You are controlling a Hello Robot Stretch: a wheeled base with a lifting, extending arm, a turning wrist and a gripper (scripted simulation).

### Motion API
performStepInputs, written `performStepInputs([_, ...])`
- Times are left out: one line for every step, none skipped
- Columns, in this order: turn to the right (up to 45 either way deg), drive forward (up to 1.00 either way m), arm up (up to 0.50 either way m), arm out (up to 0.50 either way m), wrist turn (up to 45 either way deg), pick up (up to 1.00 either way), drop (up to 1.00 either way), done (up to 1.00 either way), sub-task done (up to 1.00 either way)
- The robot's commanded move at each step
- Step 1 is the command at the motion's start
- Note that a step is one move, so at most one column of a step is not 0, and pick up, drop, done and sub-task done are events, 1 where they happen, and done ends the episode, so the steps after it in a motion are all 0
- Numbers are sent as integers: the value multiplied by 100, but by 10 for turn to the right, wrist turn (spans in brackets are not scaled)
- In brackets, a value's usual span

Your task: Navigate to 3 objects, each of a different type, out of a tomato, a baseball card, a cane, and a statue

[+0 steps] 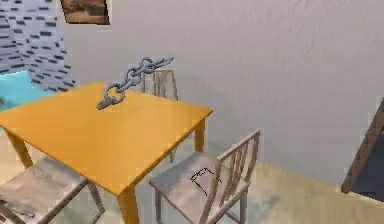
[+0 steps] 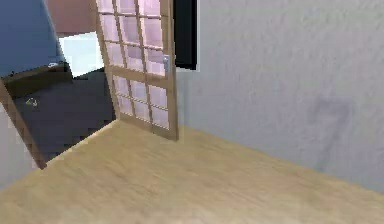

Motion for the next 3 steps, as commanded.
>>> performStepInputs([-450,0,0,0,0,0,0,0,0])
performStepInputs([-450,0,0,0,0,0,0,0,0])
performStepInputs([-60,0,0,0,0,0,0,0,0])
